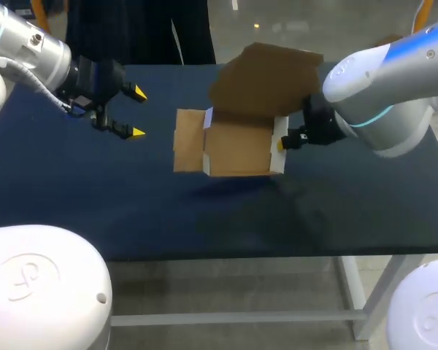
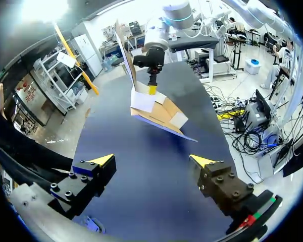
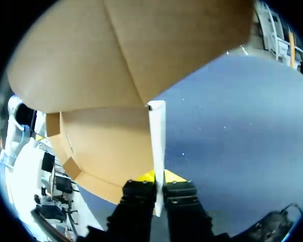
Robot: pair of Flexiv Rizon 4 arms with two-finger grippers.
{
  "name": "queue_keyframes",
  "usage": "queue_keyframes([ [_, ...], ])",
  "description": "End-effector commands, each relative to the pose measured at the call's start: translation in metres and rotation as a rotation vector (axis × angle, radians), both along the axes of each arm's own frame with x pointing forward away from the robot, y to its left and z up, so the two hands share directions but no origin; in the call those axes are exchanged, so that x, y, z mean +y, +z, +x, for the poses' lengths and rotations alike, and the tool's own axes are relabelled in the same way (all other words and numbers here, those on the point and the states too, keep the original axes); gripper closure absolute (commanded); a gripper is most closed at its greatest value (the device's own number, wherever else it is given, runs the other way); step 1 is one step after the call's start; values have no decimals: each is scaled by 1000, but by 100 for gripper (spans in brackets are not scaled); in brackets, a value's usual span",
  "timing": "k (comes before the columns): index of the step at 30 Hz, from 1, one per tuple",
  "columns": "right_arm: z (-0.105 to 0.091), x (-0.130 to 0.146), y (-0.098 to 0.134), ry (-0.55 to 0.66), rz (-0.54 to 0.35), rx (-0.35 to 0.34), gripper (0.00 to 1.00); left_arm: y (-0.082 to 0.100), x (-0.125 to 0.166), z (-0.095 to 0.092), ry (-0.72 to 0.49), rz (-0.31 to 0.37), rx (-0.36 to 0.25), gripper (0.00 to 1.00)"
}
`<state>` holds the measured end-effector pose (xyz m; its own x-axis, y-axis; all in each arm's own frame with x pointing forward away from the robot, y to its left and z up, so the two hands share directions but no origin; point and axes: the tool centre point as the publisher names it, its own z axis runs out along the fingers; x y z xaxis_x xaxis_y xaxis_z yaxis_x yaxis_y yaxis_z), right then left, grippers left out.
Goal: Assemble the packaging by folding the flat box into shape, placing the metal phone stand inside, and closing the box properly
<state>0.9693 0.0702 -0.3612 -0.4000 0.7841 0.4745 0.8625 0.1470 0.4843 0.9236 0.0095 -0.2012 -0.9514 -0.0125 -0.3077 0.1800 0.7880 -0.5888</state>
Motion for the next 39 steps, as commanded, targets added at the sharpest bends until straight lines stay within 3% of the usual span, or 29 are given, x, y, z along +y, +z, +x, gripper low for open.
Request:
queue_keyframes([
  [1, 2, 6, 1, 44, -100, 128, 100, 1, 0, -1, 0, 5, 2, 0],
  [4, 1, 15, -4, -53, -249, 172, 100, 1, 0, -1, 0, 5, 2, 0],
  [7, -6, 16, -7, -118, -330, 195, 100, -1, 2, 1, 13, 3, 4, 0],
  [15, -25, 8, -12, -217, -424, 263, 100, -10, 10, 1, 32, 22, 7, 0],
  [33, -47, 6, -25, -232, -497, 372, 100, -25, 4, -11, -12, 71, 59, 0],
  [36, -46, 5, -28, -225, -481, 414, 100, -28, 4, -13, -16, 83, 67, 0],
  [39, -43, 1, -30, -211, -404, 471, 100, -29, 4, -13, -17, 84, 71, 0],
])
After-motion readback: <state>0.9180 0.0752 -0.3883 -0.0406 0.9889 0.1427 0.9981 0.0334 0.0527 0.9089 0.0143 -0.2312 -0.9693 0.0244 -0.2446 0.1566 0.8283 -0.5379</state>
